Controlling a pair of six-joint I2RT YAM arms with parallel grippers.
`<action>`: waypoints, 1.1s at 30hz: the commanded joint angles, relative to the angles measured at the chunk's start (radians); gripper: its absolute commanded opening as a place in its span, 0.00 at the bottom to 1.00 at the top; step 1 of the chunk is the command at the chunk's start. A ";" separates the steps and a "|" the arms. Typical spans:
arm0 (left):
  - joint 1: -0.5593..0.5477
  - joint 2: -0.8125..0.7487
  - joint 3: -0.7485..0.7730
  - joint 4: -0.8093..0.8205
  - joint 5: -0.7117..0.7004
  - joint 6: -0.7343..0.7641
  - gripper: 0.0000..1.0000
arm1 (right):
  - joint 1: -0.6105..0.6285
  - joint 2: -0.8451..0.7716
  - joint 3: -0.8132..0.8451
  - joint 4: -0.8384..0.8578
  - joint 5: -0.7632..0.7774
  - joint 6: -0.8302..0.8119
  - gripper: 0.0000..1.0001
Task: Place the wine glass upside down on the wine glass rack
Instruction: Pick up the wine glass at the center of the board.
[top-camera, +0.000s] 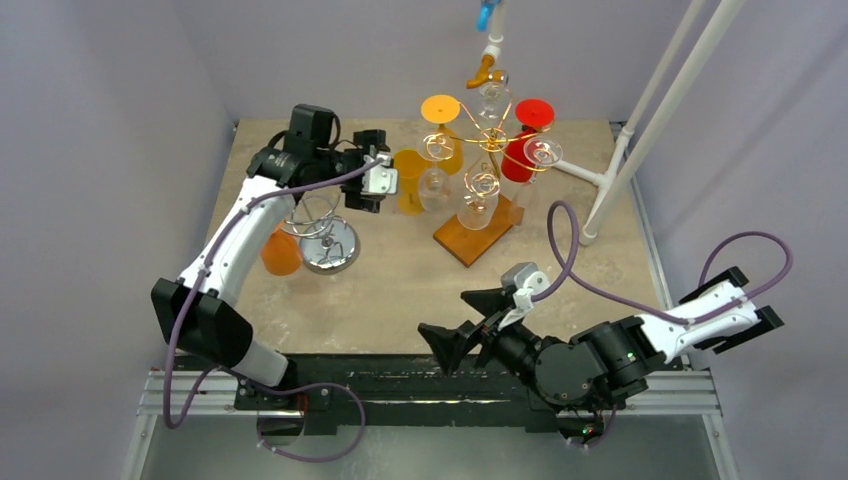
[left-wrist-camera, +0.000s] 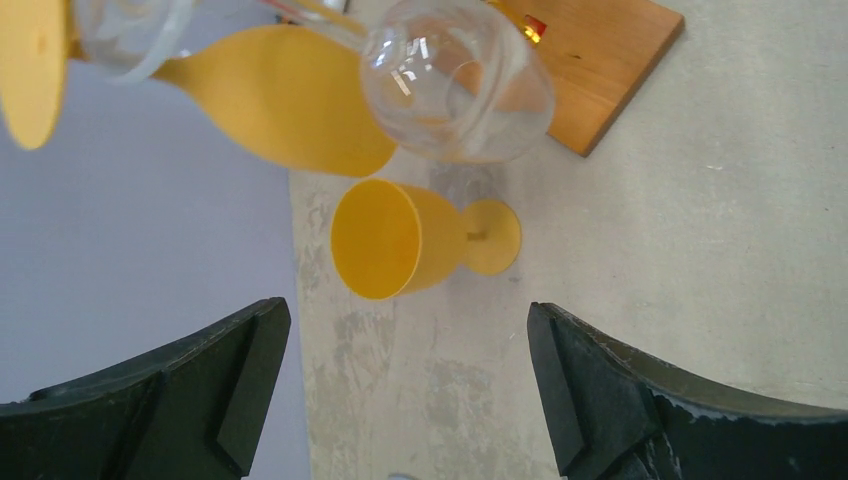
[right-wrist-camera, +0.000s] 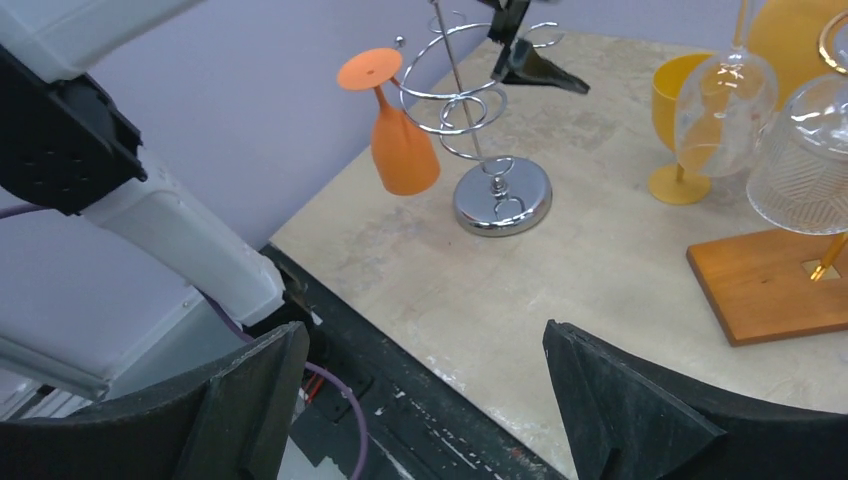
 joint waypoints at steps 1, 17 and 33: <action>-0.053 0.036 -0.017 -0.012 0.034 0.167 0.96 | 0.055 0.029 0.116 -0.219 0.130 0.061 0.98; -0.159 0.230 0.067 0.069 -0.203 0.006 0.77 | 0.061 -0.038 0.168 -0.181 0.176 -0.051 0.85; -0.133 0.255 -0.021 0.198 -0.301 -0.067 0.71 | 0.069 -0.046 0.165 -0.139 0.201 -0.093 0.80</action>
